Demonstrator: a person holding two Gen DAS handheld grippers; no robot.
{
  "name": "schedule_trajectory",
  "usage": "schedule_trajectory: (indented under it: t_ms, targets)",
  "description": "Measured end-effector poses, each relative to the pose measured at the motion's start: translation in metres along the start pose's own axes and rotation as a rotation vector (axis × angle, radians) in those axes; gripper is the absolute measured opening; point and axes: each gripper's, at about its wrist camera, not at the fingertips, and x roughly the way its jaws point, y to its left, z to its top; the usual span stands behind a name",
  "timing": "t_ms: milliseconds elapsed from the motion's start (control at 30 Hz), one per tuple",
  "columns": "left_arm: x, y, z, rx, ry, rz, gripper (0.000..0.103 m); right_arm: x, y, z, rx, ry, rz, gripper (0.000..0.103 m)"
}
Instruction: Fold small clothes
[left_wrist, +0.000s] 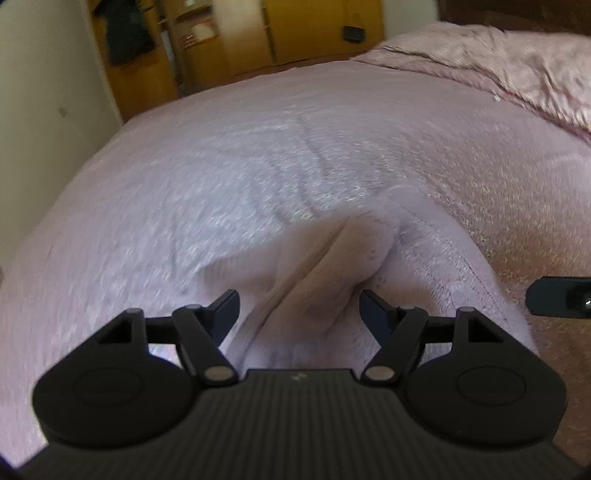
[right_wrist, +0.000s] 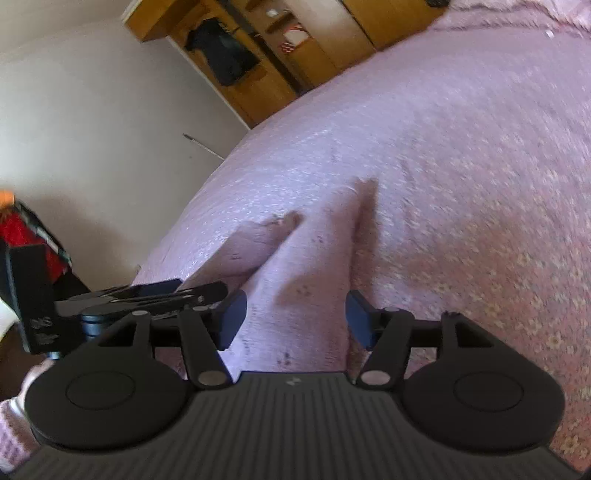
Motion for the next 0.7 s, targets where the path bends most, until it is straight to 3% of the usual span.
schedule_trajectory:
  t_ms: [133,167,200,233,367,467,533,567,700]
  targets:
    - [0.017,-0.013,0.004,0.050,-0.011,-0.016,0.068,0.008,-0.015,0.001,0.027,-0.023,-0.034,0.071]
    - [0.021,-0.015,0.005,0.059,-0.011,-0.021,0.058,0.012,-0.018,0.002,0.030,-0.025,-0.045,0.071]
    - [0.023,-0.015,0.006,0.053,-0.009,-0.037,0.027,0.016,-0.021,0.003,0.030,-0.023,-0.056,0.072]
    - [0.026,-0.014,0.006,0.036,-0.008,-0.046,0.018,0.021,-0.021,0.004,0.028,-0.018,-0.065,0.072]
    - [0.023,0.003,0.010,-0.051,-0.037,-0.061,0.016,0.041,-0.023,0.005,0.034,-0.009,-0.055,0.072]
    - [0.006,0.033,0.017,-0.140,-0.101,0.021,0.015,0.053,-0.018,0.006,0.044,-0.005,0.003,0.073]
    - [0.002,0.060,0.016,-0.209,-0.106,0.029,0.015,0.060,-0.009,0.008,0.063,0.027,0.073,0.077]
    - [0.005,0.071,0.013,-0.215,-0.093,0.056,0.015,0.062,-0.003,0.007,0.063,0.031,0.087,0.082]
    - [0.030,0.082,-0.008,-0.150,0.008,0.137,0.016,0.070,0.027,-0.002,-0.050,0.036,0.150,0.083]
